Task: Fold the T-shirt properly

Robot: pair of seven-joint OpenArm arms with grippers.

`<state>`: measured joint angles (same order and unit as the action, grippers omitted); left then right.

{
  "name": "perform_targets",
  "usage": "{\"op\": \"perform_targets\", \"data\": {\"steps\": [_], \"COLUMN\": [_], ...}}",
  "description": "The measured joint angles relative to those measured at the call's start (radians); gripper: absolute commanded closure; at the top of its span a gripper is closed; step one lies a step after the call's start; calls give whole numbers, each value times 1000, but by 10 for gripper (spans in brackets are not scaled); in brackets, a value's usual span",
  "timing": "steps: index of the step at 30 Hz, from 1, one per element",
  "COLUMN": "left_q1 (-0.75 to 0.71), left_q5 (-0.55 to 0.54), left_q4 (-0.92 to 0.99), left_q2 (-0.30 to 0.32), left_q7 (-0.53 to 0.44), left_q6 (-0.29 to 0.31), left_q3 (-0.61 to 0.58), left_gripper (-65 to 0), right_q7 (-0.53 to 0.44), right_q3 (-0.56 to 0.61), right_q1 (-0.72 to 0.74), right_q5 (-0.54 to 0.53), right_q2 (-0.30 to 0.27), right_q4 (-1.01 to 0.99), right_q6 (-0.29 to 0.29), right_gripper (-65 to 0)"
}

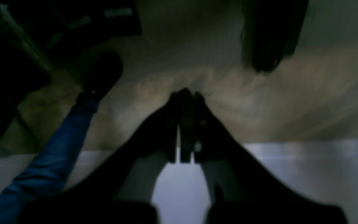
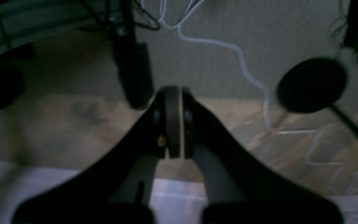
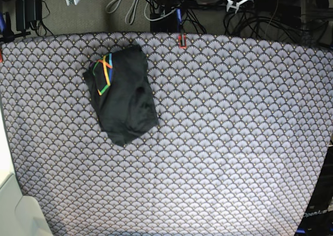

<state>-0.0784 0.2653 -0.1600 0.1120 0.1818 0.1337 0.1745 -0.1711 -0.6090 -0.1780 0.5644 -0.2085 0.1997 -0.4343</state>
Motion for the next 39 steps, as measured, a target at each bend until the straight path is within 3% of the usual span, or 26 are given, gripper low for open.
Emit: {"op": "perform_targets", "data": {"steps": [5,13,16,19,21,26,31,39], "left_q1": [7,11,9,6,7,13,16,16], "left_q5": [3,0,1,0,9,7,8,8], "left_q4": [3,-2,7,7,6,3,4,4], "left_q2": [-40,-32,-33,-35,-37,-43,-57,-39], "left_q7": [2,-1,-46,-63,-64,-64,-123,-130], "left_q6": [8,0,0,-26,-88,-90,-93,-104], "left_q3": [110,224,224,223,216,217,216,217], "left_gripper": [-2,-2,-2,-2,-2,-2,-2,-3], "right_q7": [-3,5,-10,-1,3,-3,2,-1], "right_q3": [43,71,71,71,71,71,71,67], "right_q1": [22,60,76,65,59,64,57,30], "right_q5": [0,1,1,1,1,1,1,1], "right_q2": [32,55,58,55,63,91,110,115], "right_q4": [-3,-3,4,3,-1,-7,-8,-6], "right_q6": [114,139,260,340,354,354,354,354], "right_gripper": [0,0,0,0,0,0,0,0]}}
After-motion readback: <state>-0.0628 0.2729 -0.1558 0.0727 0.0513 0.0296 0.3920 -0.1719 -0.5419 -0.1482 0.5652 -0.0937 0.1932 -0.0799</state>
